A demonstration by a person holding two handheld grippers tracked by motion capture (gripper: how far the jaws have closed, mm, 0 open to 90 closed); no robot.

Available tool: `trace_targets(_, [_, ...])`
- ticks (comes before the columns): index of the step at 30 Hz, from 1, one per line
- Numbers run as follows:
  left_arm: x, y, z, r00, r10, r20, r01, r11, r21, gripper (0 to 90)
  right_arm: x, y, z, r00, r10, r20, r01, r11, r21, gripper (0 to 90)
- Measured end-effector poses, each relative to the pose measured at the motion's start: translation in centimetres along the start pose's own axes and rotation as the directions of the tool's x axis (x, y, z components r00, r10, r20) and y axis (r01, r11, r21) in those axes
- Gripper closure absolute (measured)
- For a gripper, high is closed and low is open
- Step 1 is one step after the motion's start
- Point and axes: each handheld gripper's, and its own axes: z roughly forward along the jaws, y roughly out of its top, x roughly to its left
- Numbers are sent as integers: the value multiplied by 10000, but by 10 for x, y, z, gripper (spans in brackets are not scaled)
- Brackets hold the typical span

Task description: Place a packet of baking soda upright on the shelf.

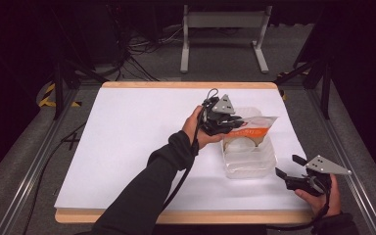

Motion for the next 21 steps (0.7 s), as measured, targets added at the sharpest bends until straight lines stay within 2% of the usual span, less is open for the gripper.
trace_targets(5, [5, -16, -31, 9994, 64, -340, -64, 10000, -5, 764, 0, 0, 0, 10000, -12, 12, 12, 10000, -26, 189])
trace_targets(7, [5, -20, -35, 9987, 148, -480, -142, 9998, 129, 760, 0, 0, 0, 10000, 17, 10, -17, 10000, -8, 189])
trace_targets(8, [5, -27, -43, 9957, 325, -868, -294, 9989, 371, 760, 0, 0, 0, 10000, 11, 15, -11, 10000, -2, 189])
trace_targets(9, [6, -31, -47, 9944, 381, -988, -339, 9985, 436, 752, 0, 0, 0, 10000, -29, 14, 29, 10000, 11, 189])
trace_targets(12, [7, -38, -55, 9921, 378, -1196, -321, 9983, 490, 717, 2, 1, 1, 10000, -72, 3, 72, 10000, 32, 189])
trace_targets(13, [9, -45, -62, 9899, 337, -1380, -260, 9980, 579, 703, 2, 1, 1, 10000, -80, 3, 80, 10000, 37, 189])
trace_targets(15, [10, -49, -65, 9891, 304, -1444, -218, 9980, 602, 694, 2, 1, 1, 10000, -82, 4, 82, 10000, 43, 189])
trace_targets(17, [10, -56, -71, 9843, 409, -1717, -272, 9963, 811, 670, 1, 0, 1, 10000, -62, 13, 62, 10000, 56, 189])
trace_targets(21, [12, -68, -80, 9820, 388, -1849, -202, 9946, 1015, 620, 1, 0, 1, 10000, -61, 21, 61, 10000, 72, 189])
